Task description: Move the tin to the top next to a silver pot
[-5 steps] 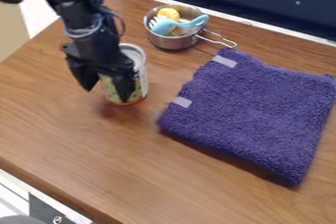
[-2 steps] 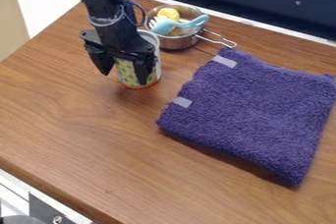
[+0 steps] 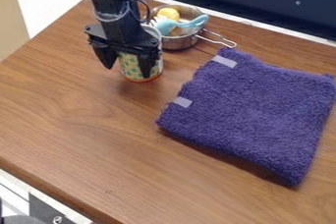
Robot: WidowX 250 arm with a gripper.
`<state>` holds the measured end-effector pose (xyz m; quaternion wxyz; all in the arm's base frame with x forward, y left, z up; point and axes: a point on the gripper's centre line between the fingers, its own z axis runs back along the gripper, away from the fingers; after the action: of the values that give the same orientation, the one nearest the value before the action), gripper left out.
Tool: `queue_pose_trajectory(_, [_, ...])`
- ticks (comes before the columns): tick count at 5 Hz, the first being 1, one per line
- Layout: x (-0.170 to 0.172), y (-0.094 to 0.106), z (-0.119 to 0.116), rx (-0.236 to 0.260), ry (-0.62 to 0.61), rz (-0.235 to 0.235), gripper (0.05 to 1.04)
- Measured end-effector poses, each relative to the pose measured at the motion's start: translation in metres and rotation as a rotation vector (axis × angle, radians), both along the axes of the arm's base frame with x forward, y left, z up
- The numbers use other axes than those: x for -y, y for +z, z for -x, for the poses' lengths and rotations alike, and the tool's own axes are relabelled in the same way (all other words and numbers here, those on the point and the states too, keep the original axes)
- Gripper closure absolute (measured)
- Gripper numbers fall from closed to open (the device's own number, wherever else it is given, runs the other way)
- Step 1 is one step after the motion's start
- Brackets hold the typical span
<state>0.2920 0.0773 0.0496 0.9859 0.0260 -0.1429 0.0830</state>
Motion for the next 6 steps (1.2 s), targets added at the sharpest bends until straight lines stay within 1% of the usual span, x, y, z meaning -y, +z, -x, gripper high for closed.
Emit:
queue_pose_trajectory(1, [0.004, 0.004, 0.007, -0.015, -0.037, 0.012, 0.083])
queue_pose_trajectory(2, [0.003, 0.019, 0.025, -0.014, -0.082, 0.015, 0.083])
queue_pose_trajectory(3, [0.005, 0.027, 0.043, -0.030, -0.112, 0.036, 0.083])
queue_pose_trajectory(4, [0.023, 0.036, 0.053, -0.004, -0.202, 0.035, 0.083])
queue_pose_trajectory(5, [0.048, 0.038, 0.051, -0.012, -0.287, 0.054, 0.083])
queue_pose_trajectory(6, [0.070, 0.049, 0.037, 0.028, -0.312, 0.062, 0.083])
